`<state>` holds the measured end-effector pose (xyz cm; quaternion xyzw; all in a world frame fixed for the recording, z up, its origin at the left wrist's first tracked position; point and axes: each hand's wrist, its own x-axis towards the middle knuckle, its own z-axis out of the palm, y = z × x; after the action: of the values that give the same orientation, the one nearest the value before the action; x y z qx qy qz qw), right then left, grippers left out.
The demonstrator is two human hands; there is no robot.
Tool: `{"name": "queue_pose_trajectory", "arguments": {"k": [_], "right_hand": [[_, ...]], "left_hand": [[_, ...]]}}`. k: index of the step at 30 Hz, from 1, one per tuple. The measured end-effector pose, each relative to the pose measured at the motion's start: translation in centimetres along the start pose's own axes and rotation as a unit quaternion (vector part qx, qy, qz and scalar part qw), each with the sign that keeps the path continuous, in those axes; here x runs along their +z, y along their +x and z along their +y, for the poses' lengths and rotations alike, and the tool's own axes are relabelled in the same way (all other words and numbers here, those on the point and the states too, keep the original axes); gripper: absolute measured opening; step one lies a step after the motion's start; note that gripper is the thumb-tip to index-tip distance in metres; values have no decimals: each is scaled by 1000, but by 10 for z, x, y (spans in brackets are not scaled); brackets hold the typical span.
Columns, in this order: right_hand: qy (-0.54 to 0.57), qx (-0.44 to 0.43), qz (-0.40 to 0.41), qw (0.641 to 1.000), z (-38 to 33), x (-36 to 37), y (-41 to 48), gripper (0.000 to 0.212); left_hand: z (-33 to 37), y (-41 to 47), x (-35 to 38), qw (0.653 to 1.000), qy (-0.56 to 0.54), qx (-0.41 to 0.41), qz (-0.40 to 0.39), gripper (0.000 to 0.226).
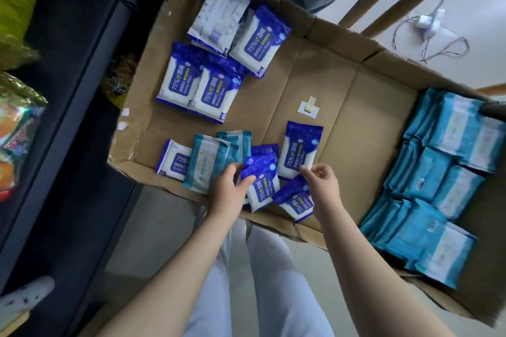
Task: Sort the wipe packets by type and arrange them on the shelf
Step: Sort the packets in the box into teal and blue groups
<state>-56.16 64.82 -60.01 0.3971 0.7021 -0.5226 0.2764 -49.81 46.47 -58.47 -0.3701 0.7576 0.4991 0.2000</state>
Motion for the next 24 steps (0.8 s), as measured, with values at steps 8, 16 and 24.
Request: {"name": "queue_pose_trajectory", "arguments": {"k": [8, 16, 24], "right_hand": [[77, -12, 7, 997, -25, -19, 2, 27], [174, 10, 2, 985, -30, -6, -27, 21], [156, 25, -80, 984, -39, 72, -49, 14]], "left_hand": [[0, -7, 5, 995, 90, 40, 20, 25], [31, -3, -24, 988, -7, 122, 91, 23], [42, 71, -114, 920, -350, -126, 123, 23]]}}
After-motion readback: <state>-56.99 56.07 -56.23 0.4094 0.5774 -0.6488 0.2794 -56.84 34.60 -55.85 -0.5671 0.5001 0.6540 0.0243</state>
